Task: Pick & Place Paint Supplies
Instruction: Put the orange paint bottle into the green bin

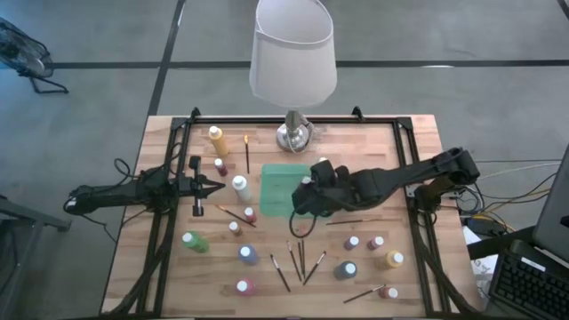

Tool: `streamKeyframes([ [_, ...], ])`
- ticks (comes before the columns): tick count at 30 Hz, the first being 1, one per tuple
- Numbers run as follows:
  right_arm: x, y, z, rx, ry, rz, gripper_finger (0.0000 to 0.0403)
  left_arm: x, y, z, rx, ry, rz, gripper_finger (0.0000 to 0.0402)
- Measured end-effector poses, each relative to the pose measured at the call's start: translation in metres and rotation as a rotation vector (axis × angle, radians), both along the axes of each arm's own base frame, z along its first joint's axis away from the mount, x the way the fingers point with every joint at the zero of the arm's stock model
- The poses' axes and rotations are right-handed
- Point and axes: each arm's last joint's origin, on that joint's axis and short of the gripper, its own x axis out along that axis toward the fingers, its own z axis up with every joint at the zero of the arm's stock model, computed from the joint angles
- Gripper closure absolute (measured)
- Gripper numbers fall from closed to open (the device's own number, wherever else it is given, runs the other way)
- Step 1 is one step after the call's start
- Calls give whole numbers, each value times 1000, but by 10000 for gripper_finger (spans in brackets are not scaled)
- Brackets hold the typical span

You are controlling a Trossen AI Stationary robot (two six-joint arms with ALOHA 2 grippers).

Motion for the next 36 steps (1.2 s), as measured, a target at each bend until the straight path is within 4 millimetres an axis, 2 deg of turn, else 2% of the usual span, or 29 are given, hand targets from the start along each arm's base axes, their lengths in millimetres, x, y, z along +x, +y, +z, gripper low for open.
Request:
streamKeyframes([
  [4,14,6,4,-25,-70,-77,296,0,0,0,0,2,0,385],
  [11,74,7,-18,-42,-72,-158,296,0,0,0,0,3,-1,385],
  [13,85,6,-24,-34,-38,-212,296,0,0,0,0,3,-3,385],
  [18,90,4,-34,-14,99,-387,296,0,0,0,0,4,-3,385],
  [23,94,4,-38,-16,140,-485,296,0,0,0,0,5,-4,385],
  [29,105,-1,-61,21,95,-606,296,0,0,0,0,4,-4,385],
  [36,115,-16,-92,-9,145,-665,296,0,0,0,0,4,-4,385],
])
